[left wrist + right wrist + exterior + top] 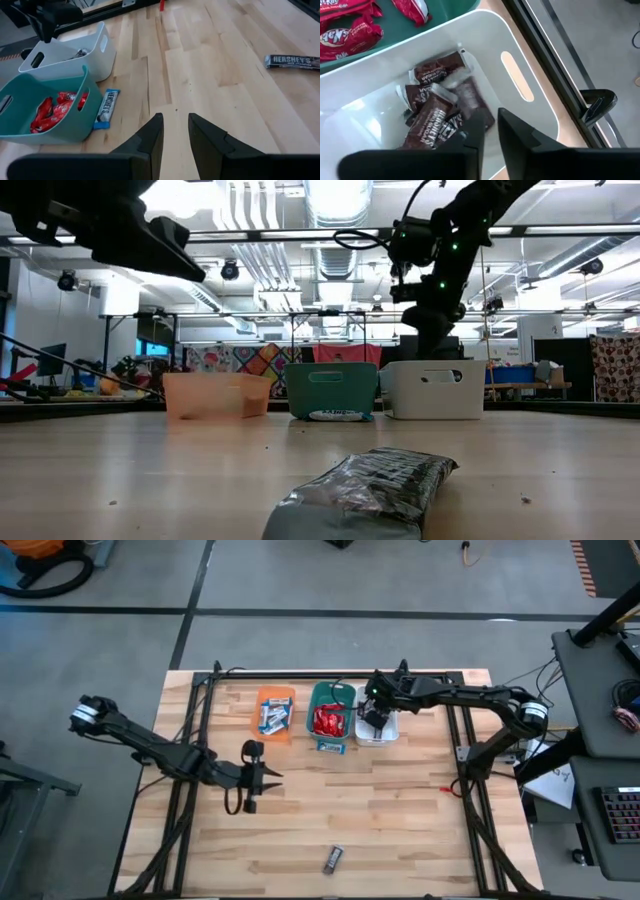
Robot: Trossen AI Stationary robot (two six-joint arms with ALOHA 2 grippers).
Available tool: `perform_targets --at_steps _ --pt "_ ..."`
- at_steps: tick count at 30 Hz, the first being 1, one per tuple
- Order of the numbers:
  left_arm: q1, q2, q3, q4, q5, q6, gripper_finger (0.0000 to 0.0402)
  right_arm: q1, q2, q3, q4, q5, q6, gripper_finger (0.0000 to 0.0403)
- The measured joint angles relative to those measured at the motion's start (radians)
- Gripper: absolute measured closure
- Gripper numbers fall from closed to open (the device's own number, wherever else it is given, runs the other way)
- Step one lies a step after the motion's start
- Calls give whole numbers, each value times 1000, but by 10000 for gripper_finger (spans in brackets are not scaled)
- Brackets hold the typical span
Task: Organize candy in baskets
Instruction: Put the white chocolate into the orange bin
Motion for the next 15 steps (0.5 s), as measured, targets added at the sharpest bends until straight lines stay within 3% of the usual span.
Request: perform_targets --at_steps 8,12,15 --pt "0 13 0 40 0 -4 326 2 -19 0 -2 0 27 294" --pt "0 13 0 56 0 -28 326 27 -64 18 -38 -11 66 285" --pt "0 13 0 61 0 -49 326 59 -111 28 -48 -81 101 287"
